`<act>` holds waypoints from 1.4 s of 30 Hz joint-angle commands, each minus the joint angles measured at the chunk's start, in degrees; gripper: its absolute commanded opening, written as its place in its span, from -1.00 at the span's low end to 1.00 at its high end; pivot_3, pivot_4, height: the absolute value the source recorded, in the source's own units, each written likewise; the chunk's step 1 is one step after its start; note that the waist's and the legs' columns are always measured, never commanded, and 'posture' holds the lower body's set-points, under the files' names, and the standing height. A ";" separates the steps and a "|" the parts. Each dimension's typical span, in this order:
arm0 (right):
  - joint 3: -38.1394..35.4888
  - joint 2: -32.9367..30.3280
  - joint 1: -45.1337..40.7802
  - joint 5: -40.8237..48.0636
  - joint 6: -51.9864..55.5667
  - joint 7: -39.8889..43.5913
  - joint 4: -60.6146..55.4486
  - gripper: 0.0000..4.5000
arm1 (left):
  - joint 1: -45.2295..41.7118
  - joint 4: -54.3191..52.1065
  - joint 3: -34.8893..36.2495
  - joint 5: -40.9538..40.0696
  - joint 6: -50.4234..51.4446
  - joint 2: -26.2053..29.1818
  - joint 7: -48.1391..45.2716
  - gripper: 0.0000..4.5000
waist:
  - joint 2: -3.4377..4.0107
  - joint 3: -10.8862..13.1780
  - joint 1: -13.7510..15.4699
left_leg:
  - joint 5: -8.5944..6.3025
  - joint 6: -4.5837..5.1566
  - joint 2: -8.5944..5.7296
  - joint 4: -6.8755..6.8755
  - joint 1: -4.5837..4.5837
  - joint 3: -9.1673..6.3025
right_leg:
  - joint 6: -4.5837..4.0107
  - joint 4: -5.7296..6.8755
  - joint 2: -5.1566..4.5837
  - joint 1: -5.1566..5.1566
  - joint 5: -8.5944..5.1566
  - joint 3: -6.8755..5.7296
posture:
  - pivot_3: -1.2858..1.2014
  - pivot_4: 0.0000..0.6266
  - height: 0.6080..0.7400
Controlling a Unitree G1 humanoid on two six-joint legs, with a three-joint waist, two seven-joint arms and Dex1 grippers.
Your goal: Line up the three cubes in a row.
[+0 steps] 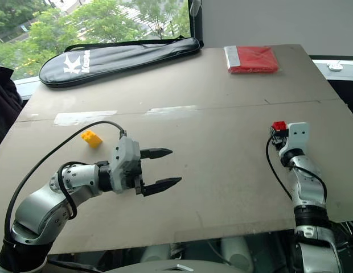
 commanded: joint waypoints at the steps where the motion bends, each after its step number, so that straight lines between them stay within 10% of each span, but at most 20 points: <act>1: 4.24 2.93 11.85 0.03 6.33 -2.01 -20.68 -0.40 | 2.48 -1.64 0.48 0.97 -2.03 0.96 -1.27 1.00 | 0.01 0.00 0.10 | 0.00 0.00 0.02 -0.01 -0.01 -0.03 | 0.00 0.02 0.01 -0.02 -0.01 -0.04 | 0.03 -0.52 0.49; 8: 12.77 9.45 23.51 -5.20 8.51 -6.68 -34.99 -0.40 | 4.61 -0.79 -1.11 3.67 -3.32 1.34 -2.43 1.00 | -0.04 0.02 -0.25 | 0.04 -0.04 0.05 0.12 0.16 0.07 | 0.00 0.35 0.00 -0.18 -0.29 0.26 | 0.03 -0.52 0.49; 28: 17.13 14.66 18.69 -8.53 12.82 -9.49 -32.96 -0.40 | 4.31 0.18 -0.19 4.70 -3.25 3.05 -3.56 1.00 | -0.14 0.06 -0.02 | 0.07 -0.11 0.02 0.06 -0.34 -0.01 | -0.03 0.31 0.03 -0.56 -0.32 0.11 | 0.03 -0.52 0.49; 35: 17.01 14.47 18.63 -8.53 13.37 -8.80 -33.01 0.97 | 5.07 0.14 0.00 4.85 -3.84 2.68 -3.23 1.00 | -0.14 0.06 -0.02 | 0.07 -0.11 0.01 0.08 -0.33 0.01 | -0.03 0.33 0.05 -0.55 -0.32 0.08 | 0.03 -0.52 0.49; 42: 15.44 12.25 20.83 -5.82 11.03 -5.05 -36.04 0.97 | 10.34 -0.63 3.57 4.53 -7.18 0.87 -2.04 1.00 | -0.14 0.06 -0.09 | 0.07 -0.11 0.02 0.08 -0.34 0.00 | -0.03 0.33 0.05 -0.55 -0.32 0.08 | 0.03 -0.52 0.49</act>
